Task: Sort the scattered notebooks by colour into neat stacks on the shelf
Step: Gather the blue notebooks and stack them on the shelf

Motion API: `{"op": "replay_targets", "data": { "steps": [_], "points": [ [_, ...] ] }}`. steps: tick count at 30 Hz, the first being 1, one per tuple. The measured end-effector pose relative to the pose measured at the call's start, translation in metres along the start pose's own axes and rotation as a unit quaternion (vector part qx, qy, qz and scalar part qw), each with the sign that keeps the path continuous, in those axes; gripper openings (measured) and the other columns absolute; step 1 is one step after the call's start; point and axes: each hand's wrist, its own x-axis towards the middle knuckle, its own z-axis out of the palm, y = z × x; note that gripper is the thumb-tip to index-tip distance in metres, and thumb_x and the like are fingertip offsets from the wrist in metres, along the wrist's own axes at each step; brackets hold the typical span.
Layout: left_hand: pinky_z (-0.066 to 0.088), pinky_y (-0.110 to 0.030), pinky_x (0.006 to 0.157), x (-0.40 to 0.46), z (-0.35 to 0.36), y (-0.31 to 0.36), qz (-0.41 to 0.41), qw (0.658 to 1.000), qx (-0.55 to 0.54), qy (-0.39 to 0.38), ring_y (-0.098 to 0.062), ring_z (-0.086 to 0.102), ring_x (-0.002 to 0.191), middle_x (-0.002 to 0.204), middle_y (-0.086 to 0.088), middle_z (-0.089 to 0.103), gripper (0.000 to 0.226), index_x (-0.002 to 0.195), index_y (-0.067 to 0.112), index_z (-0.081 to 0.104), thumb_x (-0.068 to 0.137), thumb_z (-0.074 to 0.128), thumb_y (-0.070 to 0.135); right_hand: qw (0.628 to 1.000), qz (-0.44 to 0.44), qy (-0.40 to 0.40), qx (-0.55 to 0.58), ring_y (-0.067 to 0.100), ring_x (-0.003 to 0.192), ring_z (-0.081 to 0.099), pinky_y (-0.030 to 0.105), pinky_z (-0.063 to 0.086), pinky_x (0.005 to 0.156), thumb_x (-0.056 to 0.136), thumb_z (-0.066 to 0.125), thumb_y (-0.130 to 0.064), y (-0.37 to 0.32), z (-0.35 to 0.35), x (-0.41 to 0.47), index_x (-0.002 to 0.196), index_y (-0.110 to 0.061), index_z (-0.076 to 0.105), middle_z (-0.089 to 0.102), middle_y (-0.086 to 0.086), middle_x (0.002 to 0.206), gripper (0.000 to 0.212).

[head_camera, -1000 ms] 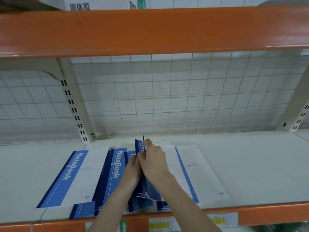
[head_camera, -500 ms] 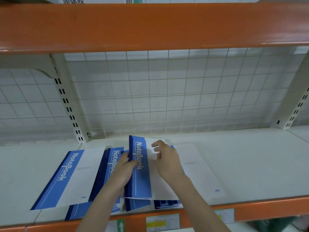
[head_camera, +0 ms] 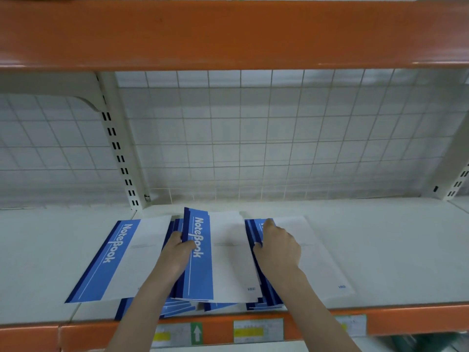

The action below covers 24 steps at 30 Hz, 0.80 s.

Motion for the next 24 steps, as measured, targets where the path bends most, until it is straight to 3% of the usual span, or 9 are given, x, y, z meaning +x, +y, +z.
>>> {"op": "replay_targets", "data": {
  "steps": [2, 5, 9, 12, 15, 17, 19, 24],
  "points": [
    [0.041, -0.029, 0.057, -0.002, 0.001, -0.001, 0.0, 1.0, -0.001, -0.002, -0.022, 0.057, 0.067, 0.078, -0.008, 0.056, 0.013, 0.083, 0.012, 0.048, 0.091, 0.049, 0.001, 1.0, -0.014, 0.007, -0.024, 0.012, 0.055, 0.038, 0.021, 0.028, 0.045, 0.091, 0.047, -0.006, -0.005, 0.001, 0.001, 0.122, -0.009, 0.038, 0.038, -0.002, 0.065, 0.033],
    [0.04, -0.028, 0.058, -0.004, 0.001, -0.002, 0.0, 1.0, -0.01, -0.003, -0.021, 0.056, 0.067, 0.078, -0.008, 0.056, 0.011, 0.084, 0.011, 0.048, 0.09, 0.05, 0.002, 0.999, -0.045, 0.021, -0.005, 0.013, 0.057, 0.041, 0.024, 0.032, 0.049, 0.091, 0.046, 0.0, -0.014, -0.002, 0.006, 0.127, -0.009, 0.036, 0.044, 0.0, 0.071, 0.039],
    [0.037, -0.026, 0.059, -0.004, 0.001, -0.002, 0.009, 1.0, -0.008, -0.002, -0.015, 0.054, 0.071, 0.082, -0.005, 0.056, 0.009, 0.087, 0.011, 0.05, 0.091, 0.05, 0.004, 0.983, -0.087, 0.042, 0.156, 0.021, 0.062, 0.048, 0.025, 0.036, 0.054, 0.088, 0.044, -0.001, -0.045, -0.006, 0.007, 0.121, -0.01, 0.047, 0.053, 0.005, 0.075, 0.034],
    [0.036, -0.023, 0.061, -0.007, 0.002, -0.003, 0.031, 0.999, 0.003, 0.006, -0.007, 0.048, 0.07, 0.08, 0.003, 0.051, 0.02, 0.082, 0.023, 0.045, 0.093, 0.049, 0.007, 0.965, -0.104, 0.016, 0.242, 0.02, 0.063, 0.049, 0.024, 0.038, 0.055, 0.089, 0.048, -0.003, -0.076, 0.001, 0.003, 0.111, -0.011, 0.056, 0.057, 0.009, 0.079, 0.025],
    [0.034, -0.025, 0.063, -0.01, 0.001, -0.006, 0.051, 0.998, 0.018, 0.012, -0.009, 0.046, 0.069, 0.078, 0.001, 0.05, 0.016, 0.084, 0.02, 0.047, 0.099, 0.041, 0.022, 0.954, -0.11, -0.007, 0.278, 0.023, 0.074, 0.058, 0.027, 0.045, 0.062, 0.089, 0.05, -0.007, -0.099, 0.009, -0.002, 0.109, -0.011, 0.056, 0.064, 0.012, 0.093, 0.021],
    [0.039, -0.025, 0.069, -0.011, -0.001, -0.004, 0.036, 0.999, -0.008, 0.005, -0.007, 0.055, 0.08, 0.086, 0.003, 0.059, 0.032, 0.09, 0.023, 0.056, 0.101, 0.032, 0.04, 0.951, -0.107, -0.015, 0.29, 0.023, 0.08, 0.061, 0.028, 0.048, 0.066, 0.09, 0.052, -0.012, -0.107, 0.013, -0.003, 0.11, -0.012, 0.053, 0.064, 0.01, 0.094, 0.019],
    [0.037, -0.023, 0.07, -0.011, -0.003, -0.004, 0.026, 1.0, -0.011, 0.0, -0.003, 0.054, 0.084, 0.089, 0.006, 0.059, 0.034, 0.09, 0.03, 0.056, 0.1, 0.03, 0.048, 0.953, -0.1, -0.021, 0.286, 0.023, 0.081, 0.063, 0.028, 0.048, 0.065, 0.092, 0.051, -0.016, -0.106, 0.017, -0.002, 0.11, -0.012, 0.051, 0.065, 0.01, 0.093, 0.018],
    [0.035, -0.02, 0.063, -0.009, -0.003, -0.008, 0.065, 0.997, 0.03, -0.013, -0.005, 0.051, 0.079, 0.092, 0.0, 0.057, 0.008, 0.088, 0.023, 0.05, 0.094, 0.055, 0.019, 0.937, -0.096, -0.046, 0.333, 0.015, 0.069, 0.057, 0.024, 0.047, 0.059, 0.093, 0.048, -0.012, -0.085, 0.019, 0.002, 0.113, -0.014, 0.052, 0.063, 0.008, 0.093, 0.021]
  ]
}}
